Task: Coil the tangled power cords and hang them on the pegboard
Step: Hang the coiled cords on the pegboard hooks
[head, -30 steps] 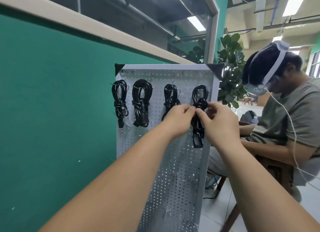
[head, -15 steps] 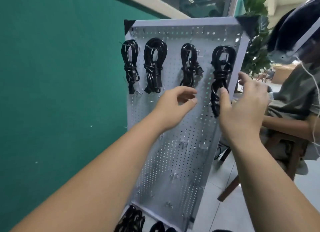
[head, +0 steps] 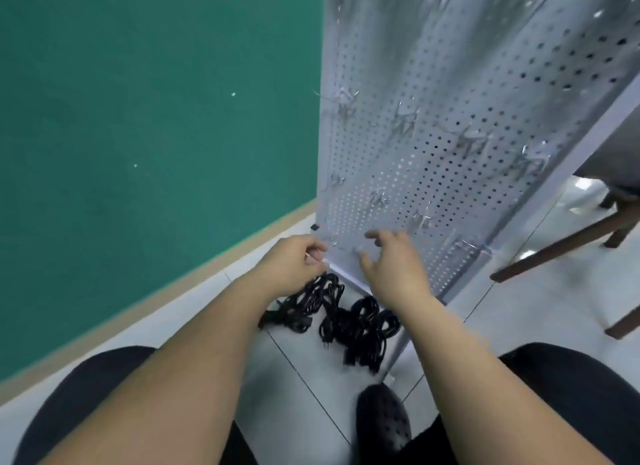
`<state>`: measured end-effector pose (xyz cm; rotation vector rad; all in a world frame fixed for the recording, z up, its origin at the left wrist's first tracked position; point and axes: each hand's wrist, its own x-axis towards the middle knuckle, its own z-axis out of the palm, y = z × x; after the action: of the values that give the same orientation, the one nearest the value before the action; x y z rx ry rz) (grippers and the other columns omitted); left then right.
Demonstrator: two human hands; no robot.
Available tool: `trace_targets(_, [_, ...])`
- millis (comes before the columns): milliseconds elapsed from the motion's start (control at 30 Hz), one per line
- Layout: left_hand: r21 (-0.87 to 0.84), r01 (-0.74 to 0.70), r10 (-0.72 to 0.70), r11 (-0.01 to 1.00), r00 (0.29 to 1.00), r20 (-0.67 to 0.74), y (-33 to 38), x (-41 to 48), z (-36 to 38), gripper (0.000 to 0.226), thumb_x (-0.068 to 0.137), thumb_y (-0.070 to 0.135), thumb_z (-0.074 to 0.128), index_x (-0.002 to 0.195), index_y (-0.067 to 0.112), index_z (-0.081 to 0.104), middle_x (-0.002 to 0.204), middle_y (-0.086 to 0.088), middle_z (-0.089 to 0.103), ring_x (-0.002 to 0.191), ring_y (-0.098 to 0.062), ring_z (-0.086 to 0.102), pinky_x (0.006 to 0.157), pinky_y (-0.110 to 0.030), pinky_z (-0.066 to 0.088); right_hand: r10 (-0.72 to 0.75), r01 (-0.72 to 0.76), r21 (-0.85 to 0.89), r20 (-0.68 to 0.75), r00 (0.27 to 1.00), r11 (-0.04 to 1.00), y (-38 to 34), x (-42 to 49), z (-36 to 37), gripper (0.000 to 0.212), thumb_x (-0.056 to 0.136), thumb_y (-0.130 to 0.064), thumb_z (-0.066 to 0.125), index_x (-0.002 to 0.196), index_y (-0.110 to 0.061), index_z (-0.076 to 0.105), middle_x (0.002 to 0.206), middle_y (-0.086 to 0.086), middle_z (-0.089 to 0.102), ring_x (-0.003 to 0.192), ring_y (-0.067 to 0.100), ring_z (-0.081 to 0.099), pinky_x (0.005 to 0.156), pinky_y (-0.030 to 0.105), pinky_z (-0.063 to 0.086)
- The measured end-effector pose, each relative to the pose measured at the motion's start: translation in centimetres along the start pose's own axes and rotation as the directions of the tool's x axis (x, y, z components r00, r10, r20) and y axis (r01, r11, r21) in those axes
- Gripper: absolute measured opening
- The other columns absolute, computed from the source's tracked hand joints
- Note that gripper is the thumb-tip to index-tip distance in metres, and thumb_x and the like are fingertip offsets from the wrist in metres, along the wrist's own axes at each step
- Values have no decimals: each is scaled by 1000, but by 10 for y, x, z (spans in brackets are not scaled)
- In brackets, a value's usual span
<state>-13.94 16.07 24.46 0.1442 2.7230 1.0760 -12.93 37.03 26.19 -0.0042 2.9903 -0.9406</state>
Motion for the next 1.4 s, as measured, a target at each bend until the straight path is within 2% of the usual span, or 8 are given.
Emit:
trace_targets(167, [129,228,-240,965,967,90,-71,-5,12,30,95,39,73,123,33,64,110,16,64,100,-15,65,92,-38,56,55,16,-180,380,923,984,27,20,89,42,99,-36,68,137,-20,61,132,10,64,116,33,64,94,40,54])
trace_targets(400, [142,398,-418,906,895,158,-162,-10,49,33,95,35,72,126,25,66,116,3,68,107,-22,64,94,-37,54,17,143,-195,644,765,970,37,42,204,59,95,-38,74,148,-20,55,139,9,60,121,31,61,102,41,53])
trace_targets(633, [52,523,-523,851,833,178,-234,-5,70,36,97,34,72,130,24,64,122,3,67,105,-18,62,91,-29,50,-9,206,-225,655,756,952,50,63,292,56,96,-56,67,143,-28,55,139,0,59,122,28,58,94,46,57])
trace_targets(867, [-103,642,-618,760,763,189,-278,-2,91,35,98,31,74,131,24,64,118,2,66,95,-15,64,72,-25,52,99,190,-405,594,799,895,43,68,359,44,100,-41,60,138,-20,55,140,4,51,129,30,44,100,46,47])
trace_targets(1000, [-100,692,-654,715,712,255,-299,-16,98,41,97,37,74,133,24,61,120,1,65,102,-18,65,82,-30,54,113,226,-518,543,832,825,36,67,373,41,98,-9,54,138,-16,53,141,6,53,132,30,47,104,42,45])
trace_targets(1100, [-80,708,-668,701,692,275,-306,-21,96,43,94,41,75,132,25,61,119,2,65,102,-19,66,86,-34,56,133,198,-548,505,853,813,35,61,376,39,98,-7,49,135,-16,54,140,5,53,132,28,47,105,40,45])
trace_targets(1233, [-144,704,-661,695,705,256,-298,-20,90,43,94,41,75,131,24,61,123,-2,66,99,-21,68,83,-33,58,187,132,-511,525,830,849,37,50,371,41,99,-4,44,139,-16,49,142,5,51,134,27,45,101,41,49])
trace_targets(1400, [-121,606,-581,786,792,190,-273,-18,82,59,99,40,70,151,22,49,149,0,56,131,-22,57,108,-33,45,189,29,-385,516,835,923,35,35,348,50,93,4,50,138,-18,46,139,5,43,128,28,48,88,40,51])
